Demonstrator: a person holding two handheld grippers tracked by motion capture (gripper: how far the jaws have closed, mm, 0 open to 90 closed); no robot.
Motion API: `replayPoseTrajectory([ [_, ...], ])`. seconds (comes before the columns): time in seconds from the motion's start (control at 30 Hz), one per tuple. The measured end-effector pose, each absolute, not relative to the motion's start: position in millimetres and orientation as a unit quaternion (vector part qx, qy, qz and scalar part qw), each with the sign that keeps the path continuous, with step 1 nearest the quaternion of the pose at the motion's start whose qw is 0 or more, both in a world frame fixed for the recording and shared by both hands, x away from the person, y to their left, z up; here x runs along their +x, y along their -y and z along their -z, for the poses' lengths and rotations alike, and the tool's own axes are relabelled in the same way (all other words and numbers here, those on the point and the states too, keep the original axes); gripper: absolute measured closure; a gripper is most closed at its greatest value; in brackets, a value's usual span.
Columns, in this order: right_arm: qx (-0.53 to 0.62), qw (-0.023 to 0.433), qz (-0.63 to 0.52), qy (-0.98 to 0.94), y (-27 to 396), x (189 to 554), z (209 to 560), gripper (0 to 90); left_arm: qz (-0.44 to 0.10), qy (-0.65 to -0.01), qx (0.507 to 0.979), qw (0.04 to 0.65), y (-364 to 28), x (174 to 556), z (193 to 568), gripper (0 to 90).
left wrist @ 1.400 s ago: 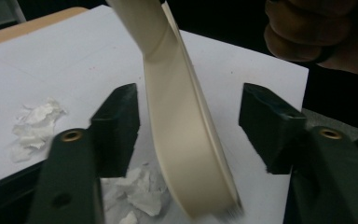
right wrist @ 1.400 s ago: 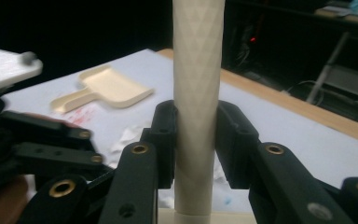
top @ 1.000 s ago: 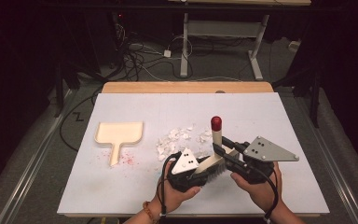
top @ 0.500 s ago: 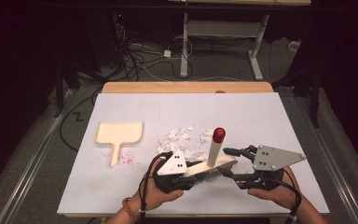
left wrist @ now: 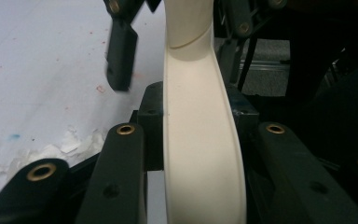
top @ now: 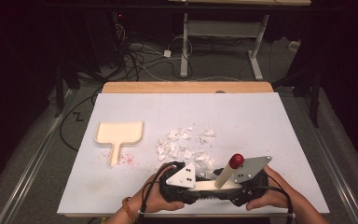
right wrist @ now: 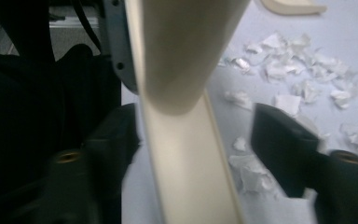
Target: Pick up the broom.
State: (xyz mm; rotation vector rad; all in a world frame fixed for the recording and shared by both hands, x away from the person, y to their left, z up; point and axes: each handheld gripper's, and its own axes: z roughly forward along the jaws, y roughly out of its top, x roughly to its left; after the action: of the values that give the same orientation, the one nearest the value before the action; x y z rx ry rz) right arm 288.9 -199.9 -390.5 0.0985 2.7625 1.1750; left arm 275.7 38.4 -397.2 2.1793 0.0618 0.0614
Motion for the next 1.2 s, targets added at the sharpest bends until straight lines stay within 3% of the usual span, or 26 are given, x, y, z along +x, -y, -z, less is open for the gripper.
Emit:
replayPoseTrajectory([
  [0.1,0.022,0.045,-0.389,-0.92,198,289,395,56.5,-0.024,-0.026,0.887,0.461,-40,277,398,64.8],
  [0.2,0.01,0.036,-0.385,-0.922,195,288,397,65.5,-0.021,-0.026,0.886,0.462,-42,279,400,63.7],
  [0.47,0.031,0.06,-0.392,-0.918,193,291,397,67.6,-0.084,-0.061,0.884,0.455,-52,282,394,47.2],
  [0.57,0.057,0.078,-0.401,-0.911,196,293,393,67.6,-0.141,-0.088,0.882,0.441,-59,280,392,35.7],
  [0.73,0.093,0.103,-0.413,-0.9,204,296,389,67.7,-0.195,-0.132,0.865,0.444,-80,279,392,26.9],
  [0.9,0.117,0.121,-0.424,-0.89,211,300,386,67.7,-0.239,-0.177,0.851,0.432,-113,276,403,21.6],
  [1.2,0.158,0.165,-0.434,-0.872,225,309,380,67.7,-0.274,-0.268,0.84,0.385,-169,266,436,20.4],
])
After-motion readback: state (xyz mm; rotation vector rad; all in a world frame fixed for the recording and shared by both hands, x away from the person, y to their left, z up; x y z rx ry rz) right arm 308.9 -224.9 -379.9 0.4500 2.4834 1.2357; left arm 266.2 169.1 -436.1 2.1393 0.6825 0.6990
